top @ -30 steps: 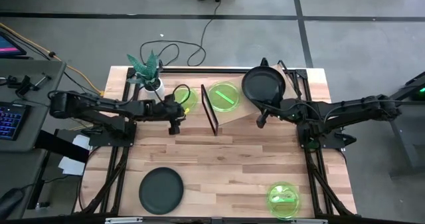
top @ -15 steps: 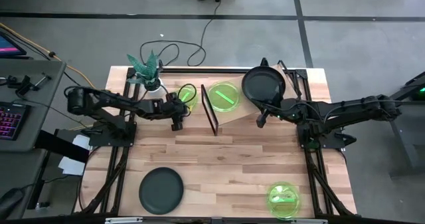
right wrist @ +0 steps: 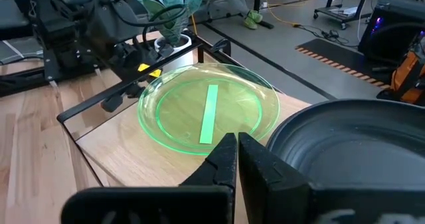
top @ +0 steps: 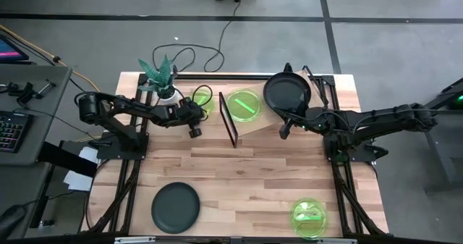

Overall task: Place and stack plates onto a shelf
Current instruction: Stack the top green plate on the green plate on the shelf

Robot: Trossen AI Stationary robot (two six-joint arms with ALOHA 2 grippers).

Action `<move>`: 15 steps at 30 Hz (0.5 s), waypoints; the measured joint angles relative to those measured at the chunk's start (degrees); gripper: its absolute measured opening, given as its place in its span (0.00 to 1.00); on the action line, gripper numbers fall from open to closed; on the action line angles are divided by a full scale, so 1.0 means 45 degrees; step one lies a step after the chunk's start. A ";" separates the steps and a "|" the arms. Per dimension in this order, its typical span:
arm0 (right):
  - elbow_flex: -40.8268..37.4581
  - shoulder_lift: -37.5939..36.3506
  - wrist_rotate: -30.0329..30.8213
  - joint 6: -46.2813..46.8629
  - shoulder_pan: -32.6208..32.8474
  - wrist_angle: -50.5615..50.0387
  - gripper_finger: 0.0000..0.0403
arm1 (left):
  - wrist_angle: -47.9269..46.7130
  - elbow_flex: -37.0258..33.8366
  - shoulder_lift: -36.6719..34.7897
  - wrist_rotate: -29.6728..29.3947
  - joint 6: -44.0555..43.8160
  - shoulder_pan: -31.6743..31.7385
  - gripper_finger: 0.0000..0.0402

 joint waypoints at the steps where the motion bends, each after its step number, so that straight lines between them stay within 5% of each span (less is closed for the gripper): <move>1: 0.0000 0.0000 0.0000 0.0001 0.0000 0.0000 0.00 | -0.0026 -0.0003 0.0005 -0.0020 -0.0050 -0.0005 0.08; 8: 0.0000 0.0000 -0.0001 0.0001 0.0000 0.0000 0.00 | -0.0290 -0.0010 -0.0194 -0.0301 -0.0490 -0.0550 0.01; 15: 0.0000 0.0000 -0.0005 0.0000 0.0000 -0.0004 0.00 | -0.3381 0.1195 -0.1711 -0.0108 -0.1598 -0.2076 0.00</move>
